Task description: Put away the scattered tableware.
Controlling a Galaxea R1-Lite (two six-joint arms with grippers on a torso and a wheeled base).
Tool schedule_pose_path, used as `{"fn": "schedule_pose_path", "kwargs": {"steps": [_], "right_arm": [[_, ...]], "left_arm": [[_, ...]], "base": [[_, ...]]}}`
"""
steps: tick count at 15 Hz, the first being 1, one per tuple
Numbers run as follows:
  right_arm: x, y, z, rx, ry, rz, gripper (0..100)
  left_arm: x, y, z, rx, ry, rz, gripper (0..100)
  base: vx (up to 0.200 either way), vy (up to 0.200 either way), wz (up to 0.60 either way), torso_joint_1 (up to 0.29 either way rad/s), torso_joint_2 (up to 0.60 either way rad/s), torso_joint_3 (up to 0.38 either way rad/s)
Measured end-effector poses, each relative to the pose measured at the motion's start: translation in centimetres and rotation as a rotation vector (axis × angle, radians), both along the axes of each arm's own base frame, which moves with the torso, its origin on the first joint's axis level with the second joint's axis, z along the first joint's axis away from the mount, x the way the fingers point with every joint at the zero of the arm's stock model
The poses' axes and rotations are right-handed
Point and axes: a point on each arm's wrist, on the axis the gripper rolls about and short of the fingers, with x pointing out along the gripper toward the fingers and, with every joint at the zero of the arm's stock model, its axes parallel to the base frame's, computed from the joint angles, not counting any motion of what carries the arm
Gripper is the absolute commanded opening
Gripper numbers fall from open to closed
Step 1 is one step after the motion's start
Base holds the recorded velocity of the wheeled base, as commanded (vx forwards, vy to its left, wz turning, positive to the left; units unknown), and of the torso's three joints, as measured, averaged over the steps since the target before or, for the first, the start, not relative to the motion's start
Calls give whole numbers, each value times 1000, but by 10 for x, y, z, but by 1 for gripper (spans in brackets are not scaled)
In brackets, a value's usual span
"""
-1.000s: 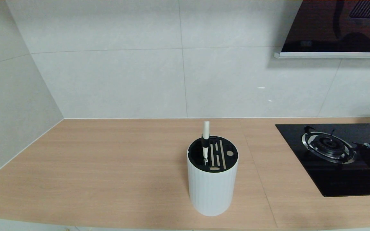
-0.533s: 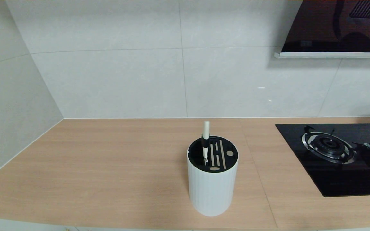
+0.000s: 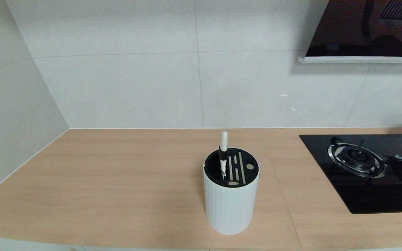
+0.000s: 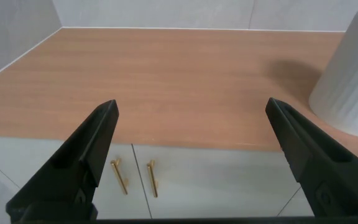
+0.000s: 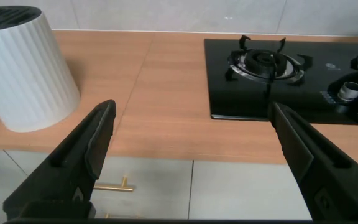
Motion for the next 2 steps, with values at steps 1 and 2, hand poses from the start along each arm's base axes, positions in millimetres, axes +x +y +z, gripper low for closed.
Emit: {"fn": "schedule_pose_path", "kwargs": {"steps": [1, 2], "right_arm": [[0, 0, 0, 0, 0, 0, 100], [0, 0, 0, 0, 0, 0, 100]], "left_arm": [[0, 0, 0, 0, 0, 0, 100], [0, 0, 0, 0, 0, 0, 100]], "base": [[0, 0, 0, 0, 0, 0], [0, 0, 0, 0, 0, 0]]}}
